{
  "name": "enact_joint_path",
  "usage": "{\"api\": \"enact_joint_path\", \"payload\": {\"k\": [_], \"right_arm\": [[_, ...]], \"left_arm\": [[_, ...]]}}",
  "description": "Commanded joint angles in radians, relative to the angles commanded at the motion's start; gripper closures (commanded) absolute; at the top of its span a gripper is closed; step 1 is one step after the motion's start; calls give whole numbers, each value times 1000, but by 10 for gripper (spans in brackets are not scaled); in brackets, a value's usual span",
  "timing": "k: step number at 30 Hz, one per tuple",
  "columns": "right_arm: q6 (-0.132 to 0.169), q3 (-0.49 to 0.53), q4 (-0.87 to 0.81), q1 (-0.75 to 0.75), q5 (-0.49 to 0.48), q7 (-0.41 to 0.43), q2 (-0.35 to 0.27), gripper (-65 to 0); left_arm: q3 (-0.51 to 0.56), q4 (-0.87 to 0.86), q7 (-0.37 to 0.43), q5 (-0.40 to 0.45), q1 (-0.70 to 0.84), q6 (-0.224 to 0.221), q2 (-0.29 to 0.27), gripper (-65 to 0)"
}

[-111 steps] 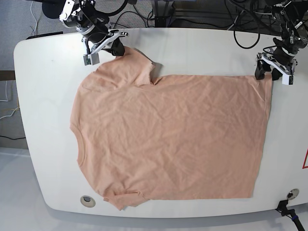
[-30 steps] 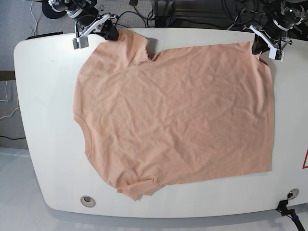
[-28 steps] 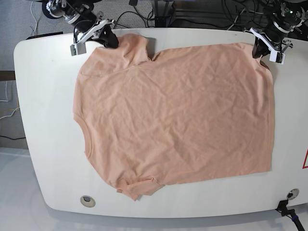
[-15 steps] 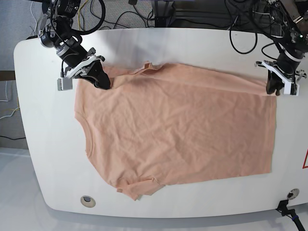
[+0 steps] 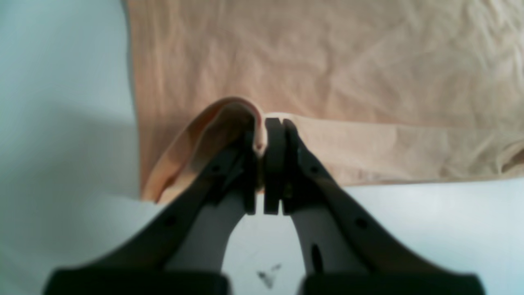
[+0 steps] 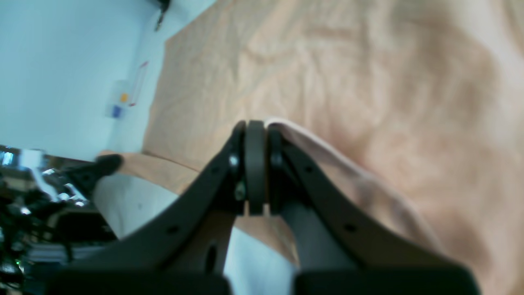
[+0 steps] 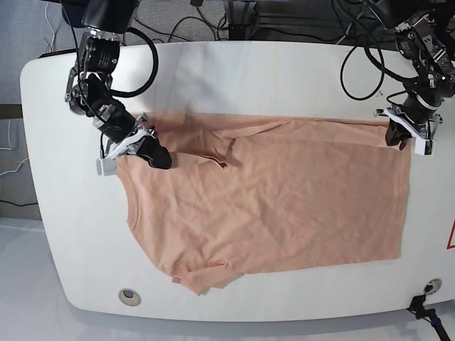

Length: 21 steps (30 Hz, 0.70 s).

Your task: Fold the T-shirt properly

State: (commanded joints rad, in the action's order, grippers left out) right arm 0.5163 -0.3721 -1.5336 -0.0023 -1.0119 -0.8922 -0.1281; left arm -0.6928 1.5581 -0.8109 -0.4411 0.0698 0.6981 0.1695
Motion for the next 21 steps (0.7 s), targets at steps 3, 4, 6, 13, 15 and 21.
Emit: {"api": "enact_joint_path", "payload": {"k": [3,4,6,13,15,21], "right_arm": [[0,0,44,38,2,2,0,0],[0,0,58,51,2,2,0,0],[0,0,91,72,2,2,-2,0],[0,0,155,133,5,5,-17,0],[0,0,155,143,40,6,-21,0],[0,0,157,181,95,6,-21,0]], "left_arm": [[2,-83,2,0,-52,0,0,0],[0,-104,2,0,-69,0,2,0],[0,-137,2,2,-100,0,8,0],[-5,-261,3,106,-216,0,28,-64],[-5,-275,3,114,-230,0,28,-97],[-3,-278,5,114,-232,0,29,-132]]}}
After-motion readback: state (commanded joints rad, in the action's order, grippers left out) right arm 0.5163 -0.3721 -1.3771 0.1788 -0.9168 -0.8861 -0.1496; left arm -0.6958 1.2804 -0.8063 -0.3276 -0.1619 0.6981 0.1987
